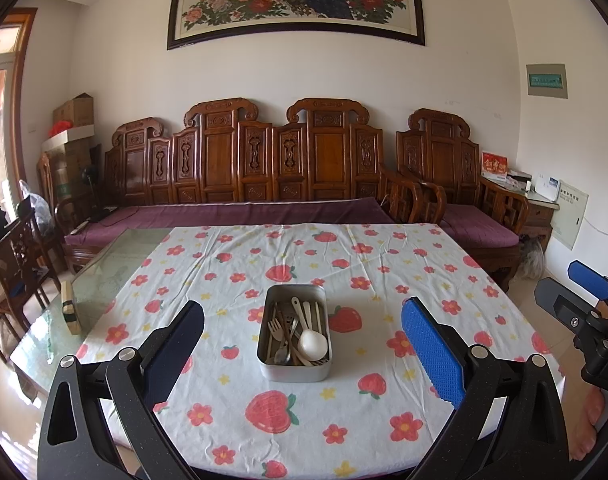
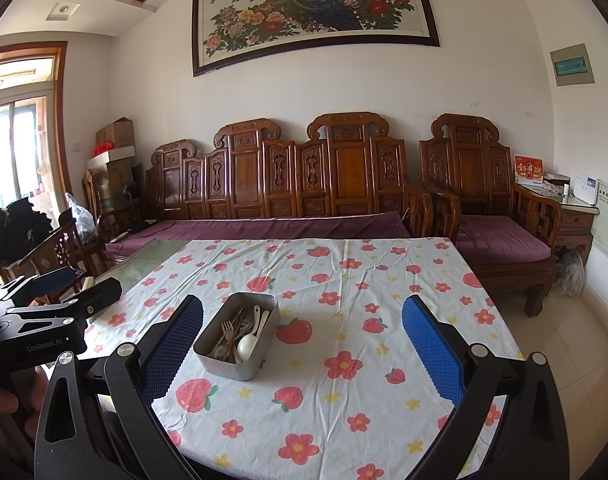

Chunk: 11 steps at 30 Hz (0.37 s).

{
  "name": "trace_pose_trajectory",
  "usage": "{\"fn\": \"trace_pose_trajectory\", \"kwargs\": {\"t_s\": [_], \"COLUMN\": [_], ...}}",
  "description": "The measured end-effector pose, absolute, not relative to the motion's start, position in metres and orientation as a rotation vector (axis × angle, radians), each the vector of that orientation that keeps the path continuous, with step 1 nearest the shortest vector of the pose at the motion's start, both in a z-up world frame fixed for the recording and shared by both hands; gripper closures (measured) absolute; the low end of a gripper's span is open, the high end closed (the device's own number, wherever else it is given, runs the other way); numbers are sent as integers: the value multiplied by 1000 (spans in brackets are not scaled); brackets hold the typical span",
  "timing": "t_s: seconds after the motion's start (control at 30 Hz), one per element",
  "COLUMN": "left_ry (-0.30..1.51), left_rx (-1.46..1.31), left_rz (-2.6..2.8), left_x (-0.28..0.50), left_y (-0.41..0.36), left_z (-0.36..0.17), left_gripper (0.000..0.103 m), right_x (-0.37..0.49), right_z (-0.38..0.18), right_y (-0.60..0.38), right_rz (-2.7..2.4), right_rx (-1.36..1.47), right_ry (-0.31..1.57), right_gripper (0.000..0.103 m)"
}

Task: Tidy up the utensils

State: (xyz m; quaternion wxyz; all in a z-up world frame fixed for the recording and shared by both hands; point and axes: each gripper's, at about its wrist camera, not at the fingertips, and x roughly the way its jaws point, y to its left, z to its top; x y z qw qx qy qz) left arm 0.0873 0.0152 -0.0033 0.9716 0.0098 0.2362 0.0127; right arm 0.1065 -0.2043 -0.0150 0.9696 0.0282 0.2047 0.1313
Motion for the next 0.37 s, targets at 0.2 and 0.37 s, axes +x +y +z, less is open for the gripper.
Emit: {"fn": "trace_pose_trajectory", "kwargs": {"t_s": [0.2, 0.37], "left_ry": [476, 474], "left_rx": [18, 15], "left_rz": [23, 19], "left_x": [87, 87], "left_y": [15, 13], "left_z": [-3, 0], "left_gripper": [8, 8], "right_x": [106, 106], "right_z": [-15, -15], "right_y": [-204, -205], "right_rz": [265, 266], "right_rx": [57, 57], "right_ry": [413, 412], "right_gripper": [3, 3]}}
